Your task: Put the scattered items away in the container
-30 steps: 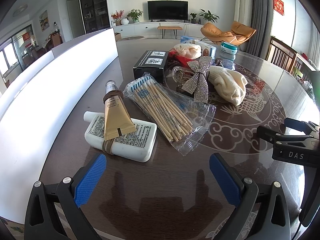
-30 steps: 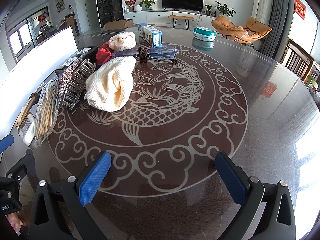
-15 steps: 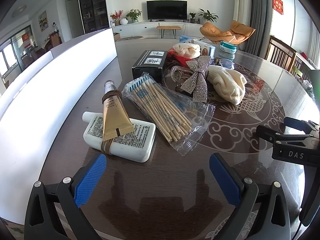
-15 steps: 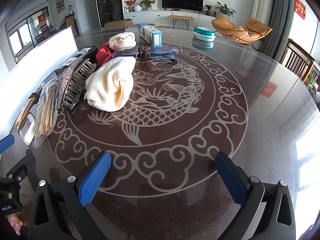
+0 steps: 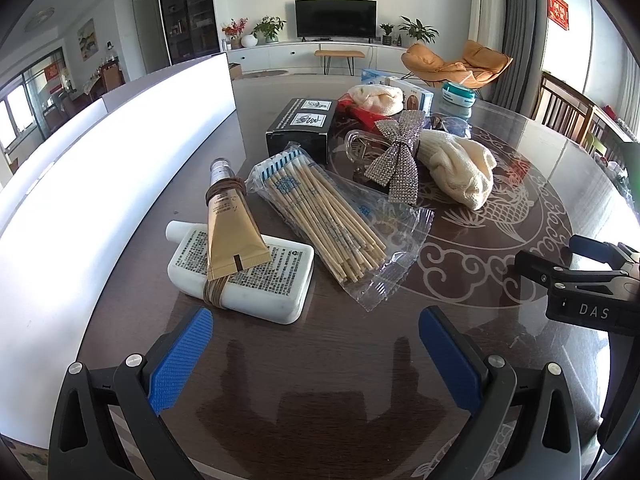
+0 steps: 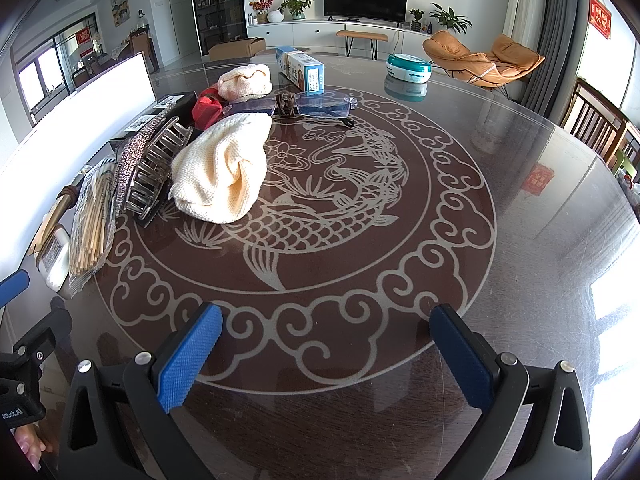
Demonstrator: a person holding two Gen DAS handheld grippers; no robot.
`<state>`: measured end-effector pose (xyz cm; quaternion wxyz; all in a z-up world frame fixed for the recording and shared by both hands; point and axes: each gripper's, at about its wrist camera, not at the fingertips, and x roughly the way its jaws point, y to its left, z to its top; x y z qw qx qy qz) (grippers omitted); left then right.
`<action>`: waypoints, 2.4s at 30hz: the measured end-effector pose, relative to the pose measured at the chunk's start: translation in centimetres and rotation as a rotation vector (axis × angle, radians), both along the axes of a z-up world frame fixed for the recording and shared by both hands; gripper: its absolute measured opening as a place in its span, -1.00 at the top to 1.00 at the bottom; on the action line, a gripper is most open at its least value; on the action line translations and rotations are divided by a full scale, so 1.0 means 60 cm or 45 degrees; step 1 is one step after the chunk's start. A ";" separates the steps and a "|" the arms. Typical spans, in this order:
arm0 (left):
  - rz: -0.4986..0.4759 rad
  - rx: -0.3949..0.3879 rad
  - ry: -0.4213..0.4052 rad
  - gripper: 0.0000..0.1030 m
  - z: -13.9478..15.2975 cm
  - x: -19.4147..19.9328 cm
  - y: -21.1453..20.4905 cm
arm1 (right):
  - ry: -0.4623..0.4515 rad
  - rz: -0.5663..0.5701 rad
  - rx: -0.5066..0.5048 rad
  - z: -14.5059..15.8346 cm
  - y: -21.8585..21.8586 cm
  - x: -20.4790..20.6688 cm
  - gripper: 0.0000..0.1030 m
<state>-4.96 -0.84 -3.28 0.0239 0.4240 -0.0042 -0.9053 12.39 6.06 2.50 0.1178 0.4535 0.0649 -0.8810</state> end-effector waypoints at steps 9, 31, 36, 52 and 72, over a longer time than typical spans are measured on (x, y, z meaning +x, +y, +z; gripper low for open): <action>-0.017 -0.001 0.007 -1.00 0.000 -0.001 0.004 | 0.000 0.000 0.000 0.000 0.000 0.000 -1.00; -0.043 -0.027 0.050 -1.00 0.005 0.010 0.013 | 0.000 -0.001 0.000 0.000 0.000 -0.001 -1.00; -0.061 -0.022 0.034 -1.00 0.010 0.013 0.003 | 0.000 -0.002 0.000 0.000 0.000 -0.001 -1.00; 0.053 0.043 -0.194 -1.00 -0.022 -0.102 -0.104 | 0.000 -0.003 0.000 0.000 0.000 0.000 -1.00; -0.131 0.239 -0.191 -1.00 -0.006 -0.025 -0.123 | 0.000 -0.006 0.000 -0.002 0.000 -0.003 -1.00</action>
